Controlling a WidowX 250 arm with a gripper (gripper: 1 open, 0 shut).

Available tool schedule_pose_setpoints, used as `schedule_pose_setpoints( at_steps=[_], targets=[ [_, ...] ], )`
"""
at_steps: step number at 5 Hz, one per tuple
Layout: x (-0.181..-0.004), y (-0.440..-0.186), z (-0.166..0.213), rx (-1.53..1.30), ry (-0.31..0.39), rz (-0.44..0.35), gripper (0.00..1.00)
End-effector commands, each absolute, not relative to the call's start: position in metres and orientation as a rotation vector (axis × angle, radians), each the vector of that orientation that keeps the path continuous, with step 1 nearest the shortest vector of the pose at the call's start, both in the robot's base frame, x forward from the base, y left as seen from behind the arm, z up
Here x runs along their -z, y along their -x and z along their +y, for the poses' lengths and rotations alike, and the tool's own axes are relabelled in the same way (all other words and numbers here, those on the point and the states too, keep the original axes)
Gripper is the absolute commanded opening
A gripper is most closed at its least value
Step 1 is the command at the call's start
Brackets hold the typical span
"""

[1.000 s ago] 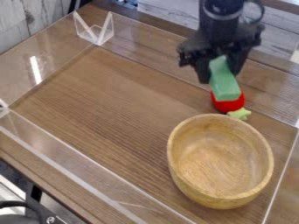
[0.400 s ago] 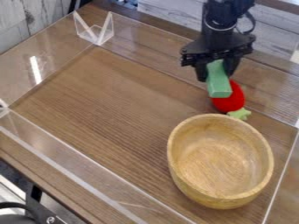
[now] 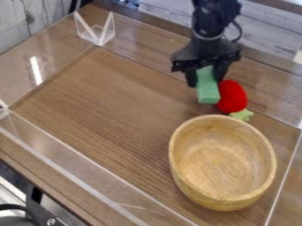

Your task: Remove the green block from the brown bowl and put it on the table

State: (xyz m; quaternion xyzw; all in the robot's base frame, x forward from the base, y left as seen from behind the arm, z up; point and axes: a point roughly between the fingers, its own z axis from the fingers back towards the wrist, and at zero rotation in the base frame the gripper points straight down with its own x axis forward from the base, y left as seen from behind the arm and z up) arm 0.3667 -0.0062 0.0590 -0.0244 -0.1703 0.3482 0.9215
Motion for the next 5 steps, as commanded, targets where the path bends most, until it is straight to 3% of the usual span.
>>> schedule_pose_setpoints(
  at_steps=[1,2,4,5],
  targets=[
    [-0.07,-0.372,-0.006,-0.698,0.07,-0.408,0.0],
    [-0.073,-0.372,-0.014,-0.679,0.073,-0.42,0.0],
    [-0.084,-0.372,0.016,-0.697,0.067,-0.446,0.0],
    [-0.088,-0.373,0.0,-0.674,0.07,-0.464,0.0]
  ],
)
